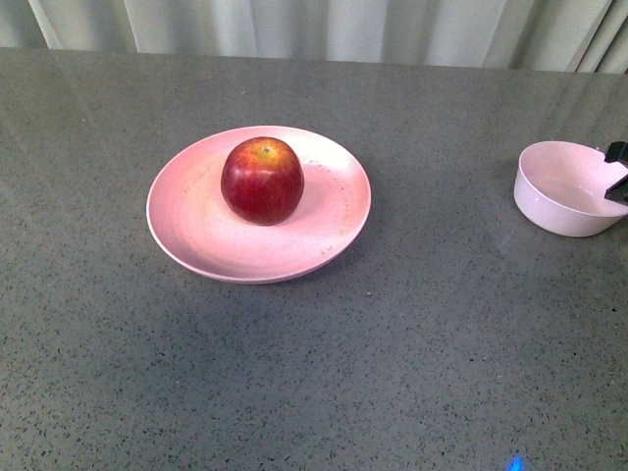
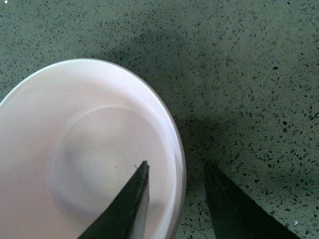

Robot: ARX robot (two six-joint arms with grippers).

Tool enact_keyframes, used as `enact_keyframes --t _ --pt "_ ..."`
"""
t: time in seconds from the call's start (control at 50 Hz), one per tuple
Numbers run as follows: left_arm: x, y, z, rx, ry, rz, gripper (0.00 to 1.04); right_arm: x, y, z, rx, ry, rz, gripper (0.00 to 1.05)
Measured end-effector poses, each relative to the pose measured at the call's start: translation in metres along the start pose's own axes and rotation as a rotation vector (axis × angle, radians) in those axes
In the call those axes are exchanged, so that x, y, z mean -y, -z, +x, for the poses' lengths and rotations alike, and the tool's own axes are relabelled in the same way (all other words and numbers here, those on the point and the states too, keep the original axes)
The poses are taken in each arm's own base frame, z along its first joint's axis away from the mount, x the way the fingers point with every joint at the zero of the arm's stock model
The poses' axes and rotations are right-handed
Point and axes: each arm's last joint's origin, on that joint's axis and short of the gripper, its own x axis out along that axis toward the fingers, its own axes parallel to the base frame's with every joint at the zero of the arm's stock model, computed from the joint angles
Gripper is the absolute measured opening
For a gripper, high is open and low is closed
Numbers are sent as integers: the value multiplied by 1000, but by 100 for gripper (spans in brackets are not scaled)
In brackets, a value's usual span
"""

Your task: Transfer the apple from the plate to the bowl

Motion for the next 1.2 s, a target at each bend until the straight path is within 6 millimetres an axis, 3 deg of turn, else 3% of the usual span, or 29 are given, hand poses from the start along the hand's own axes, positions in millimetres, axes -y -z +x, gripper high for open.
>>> enact_keyframes --t 0.24,0.82,1.12,1.2 --pt "0 0 0 0 0 0 96 -4 2 0 -17 -9 21 2" --pt "0 0 0 0 0 0 96 -84 31 -3 -82 -147 -20 2" --pt "0 0 0 0 0 0 96 -96 37 -4 -96 -133 -43 2" --pt "0 0 0 0 0 0 96 -96 37 -4 -97 -138 -43 10"
